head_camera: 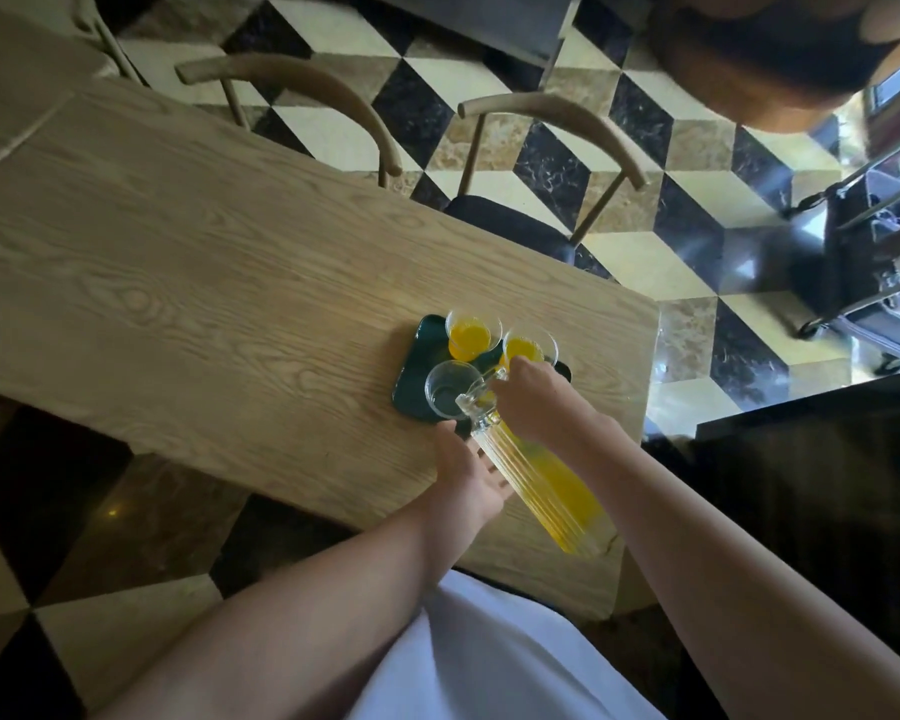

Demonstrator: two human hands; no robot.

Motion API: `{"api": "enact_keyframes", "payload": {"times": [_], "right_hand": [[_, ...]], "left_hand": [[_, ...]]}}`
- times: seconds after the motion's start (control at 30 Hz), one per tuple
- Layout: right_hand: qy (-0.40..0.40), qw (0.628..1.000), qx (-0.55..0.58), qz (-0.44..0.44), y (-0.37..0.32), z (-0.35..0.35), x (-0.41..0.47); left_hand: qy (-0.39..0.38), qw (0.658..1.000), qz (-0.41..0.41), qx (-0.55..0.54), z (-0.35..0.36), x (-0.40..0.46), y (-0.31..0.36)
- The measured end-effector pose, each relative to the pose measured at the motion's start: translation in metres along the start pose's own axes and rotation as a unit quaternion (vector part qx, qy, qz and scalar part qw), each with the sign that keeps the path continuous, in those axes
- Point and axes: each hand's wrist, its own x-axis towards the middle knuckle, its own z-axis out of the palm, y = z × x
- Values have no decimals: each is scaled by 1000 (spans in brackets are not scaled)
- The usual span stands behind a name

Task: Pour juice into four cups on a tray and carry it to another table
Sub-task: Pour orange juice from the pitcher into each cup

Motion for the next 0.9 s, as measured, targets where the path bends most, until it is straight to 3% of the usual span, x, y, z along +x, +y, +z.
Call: {"api": "enact_keyframes", "payload": {"times": [0.53, 0.9], "right_hand": [[10, 977, -199, -76, 0, -1, 20], [-27, 964, -243, -102, 2, 5, 40]], "left_hand": [[-54, 998, -34, -16, -8, 13, 1], [-106, 994, -28, -21, -19, 22, 1]]}}
